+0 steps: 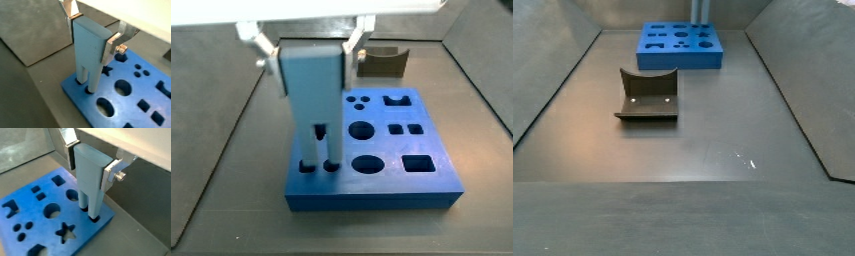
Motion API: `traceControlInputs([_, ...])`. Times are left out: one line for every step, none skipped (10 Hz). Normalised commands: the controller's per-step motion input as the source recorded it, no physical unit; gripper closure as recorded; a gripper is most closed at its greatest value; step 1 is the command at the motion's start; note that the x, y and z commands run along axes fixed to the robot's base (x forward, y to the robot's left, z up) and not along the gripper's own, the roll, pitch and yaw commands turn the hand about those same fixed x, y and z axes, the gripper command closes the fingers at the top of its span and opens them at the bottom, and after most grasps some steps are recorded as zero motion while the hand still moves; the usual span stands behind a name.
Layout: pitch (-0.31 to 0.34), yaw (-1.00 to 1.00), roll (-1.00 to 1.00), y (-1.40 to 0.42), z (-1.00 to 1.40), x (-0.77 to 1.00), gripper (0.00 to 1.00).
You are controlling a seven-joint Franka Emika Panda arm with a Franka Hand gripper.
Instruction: Insert the square-circle object.
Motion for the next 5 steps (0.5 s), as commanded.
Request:
traceControlInputs([-0.003, 0.17, 0.02, -0.12, -0.13, -0.04, 1.0])
traceControlInputs([0.0, 0.04, 0.09, -0.07, -0.09, 0.0, 1.0])
traceControlInputs([0.056, 0.0, 0.2, -0.02, -0.14, 0.17, 1.0])
traceControlInputs([0.093, -0.05, 0.24, 0.0, -0.13, 0.25, 1.0])
traceControlInputs([0.091, -0.1, 0.24, 0.0, -0.14, 0.21, 1.0])
